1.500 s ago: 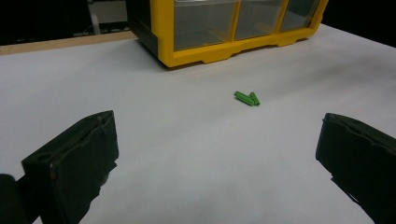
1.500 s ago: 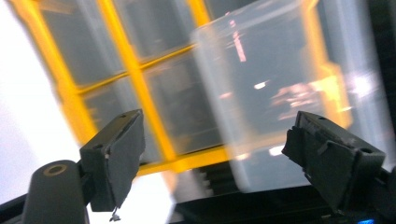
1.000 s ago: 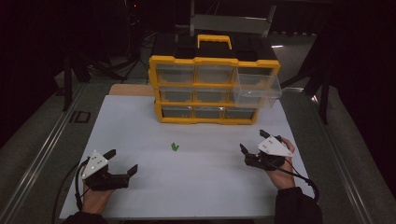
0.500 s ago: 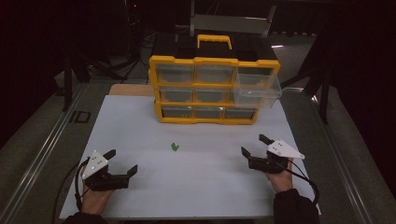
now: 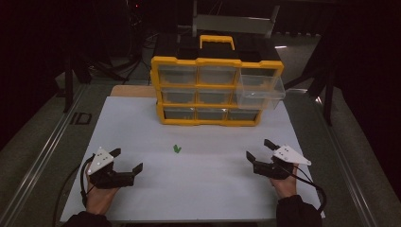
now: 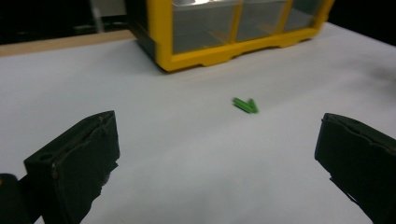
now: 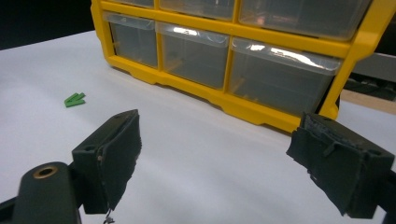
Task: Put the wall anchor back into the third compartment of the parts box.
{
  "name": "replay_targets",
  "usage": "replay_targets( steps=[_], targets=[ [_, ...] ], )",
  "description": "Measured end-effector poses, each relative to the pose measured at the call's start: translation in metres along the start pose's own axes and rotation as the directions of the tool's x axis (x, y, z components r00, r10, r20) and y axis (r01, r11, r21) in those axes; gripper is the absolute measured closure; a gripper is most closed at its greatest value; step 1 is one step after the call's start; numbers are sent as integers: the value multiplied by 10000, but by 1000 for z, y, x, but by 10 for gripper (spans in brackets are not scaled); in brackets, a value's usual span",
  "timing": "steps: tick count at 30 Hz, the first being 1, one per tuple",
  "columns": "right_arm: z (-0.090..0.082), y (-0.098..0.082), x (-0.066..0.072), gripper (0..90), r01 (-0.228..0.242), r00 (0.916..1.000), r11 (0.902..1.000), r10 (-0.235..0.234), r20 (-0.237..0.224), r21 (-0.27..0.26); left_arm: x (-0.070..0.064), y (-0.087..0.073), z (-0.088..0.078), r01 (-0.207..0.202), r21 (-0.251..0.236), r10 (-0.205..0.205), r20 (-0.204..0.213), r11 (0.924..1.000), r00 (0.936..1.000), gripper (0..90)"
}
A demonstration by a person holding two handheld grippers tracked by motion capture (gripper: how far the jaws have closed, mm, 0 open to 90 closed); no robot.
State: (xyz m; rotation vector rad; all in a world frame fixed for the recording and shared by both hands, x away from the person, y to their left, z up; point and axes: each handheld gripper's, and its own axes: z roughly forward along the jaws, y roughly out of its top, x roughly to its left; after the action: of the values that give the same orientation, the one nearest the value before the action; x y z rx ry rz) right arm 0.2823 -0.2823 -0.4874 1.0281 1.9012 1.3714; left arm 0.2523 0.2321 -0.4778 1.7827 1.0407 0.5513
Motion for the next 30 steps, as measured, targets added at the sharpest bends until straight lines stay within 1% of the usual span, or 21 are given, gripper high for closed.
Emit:
replay_targets(
  steps=[2, 5, 8, 11, 12, 13, 15, 16, 17, 18, 20, 21, 22, 24, 25, 27, 29, 30],
  targets=[
    [1, -2, -1, 145, -313, 9995, 9995, 313, -78, 0, -1, 5, 5, 68, 72, -68, 91, 10000, 9999, 13],
    [1, -3, 2, 143, -98, 9999, 9999, 98, 55, 110, -2, 11, 13, 219, 150, -222, 217, 9996, 9995, 16],
    [1, -3, 3, 143, 135, 9999, 9999, -135, 60, 62, -3, 18, 23, 346, 240, -356, 448, 9991, 9984, 16],
    [1, -3, 1, 143, 149, 9998, 9999, -149, 102, 19, -5, 24, 33, 388, 384, -411, 607, 9985, 9973, 17],
    [2, -3, 1, 143, 136, 9998, 9999, -136, 110, 9, -5, 26, 36, 375, 449, -402, 602, 9983, 9974, 17],
    [2, -3, 1, 143, 97, 9999, 10000, -97, 99, 22, -6, 29, 38, 290, 502, -318, 577, 9983, 9978, 17],
    [3, -4, 1, 143, 86, 9999, 9999, -86, 105, 55, -7, 35, 42, 239, 652, -275, 552, 9976, 9981, 20],
    [3, -4, 1, 143, 116, 9999, 9999, -116, 87, 51, -8, 40, 44, 63, 783, -96, 418, 9969, 9991, 19],
    [3, -4, 1, 143, 154, 9998, 9999, -154, 94, 67, -9, 46, 46, -136, 831, 113, 283, 9965, 9995, 20],
    [3, -5, 2, 144, 158, 9998, 9999, -158, 111, 58, -9, 54, 46, -232, 812, 210, 272, 9964, 9994, 20],
    [2, -4, 1, 144, 124, 9999, 9999, -124, 103, -27, -11, 70, 49, -301, 800, 272, 365, 9963, 9990, 23],
    [2, -4, 1, 144, 140, 9998, 9999, -139, 116, -51, -12, 76, 51, -366, 813, 333, 420, 9960, 9986, 23],
    [1, -4, 1, 144, 130, 9998, 9999, -130, 116, -45, -13, 81, 53, -401, 790, 372, 377, 9961, 9986, 25],
    [1, -3, 1, 145, 127, 9999, 9999, -126, 97, -63, -15, 85, 60, -376, 901, 333, 484, 9952, 9983, 36],
    [1, -3, 1, 145, 139, 9999, 9999, -138, 97, -74, -16, 86, 64, -402, 1015, 358, 451, 9940, 9983, 40],
    [1, -3, 1, 145, 151, 9998, 9998, -150, 106, -86, -18, 86, 73, -474, 1271, 424, 416, 9908, 9982, 57],
    [1, -3, 1, 145, 146, 9998, 9998, -145, 115, -115, -20, 85, 82, -501, 1520, 434, 471, 9871, 9979, 66],
    [1, -3, 1, 145, 135, 9998, 9998, -133, 121, -121, -21, 84, 87, -520, 1656, 458, 412, 9848, 9981, 68]
  ],
)
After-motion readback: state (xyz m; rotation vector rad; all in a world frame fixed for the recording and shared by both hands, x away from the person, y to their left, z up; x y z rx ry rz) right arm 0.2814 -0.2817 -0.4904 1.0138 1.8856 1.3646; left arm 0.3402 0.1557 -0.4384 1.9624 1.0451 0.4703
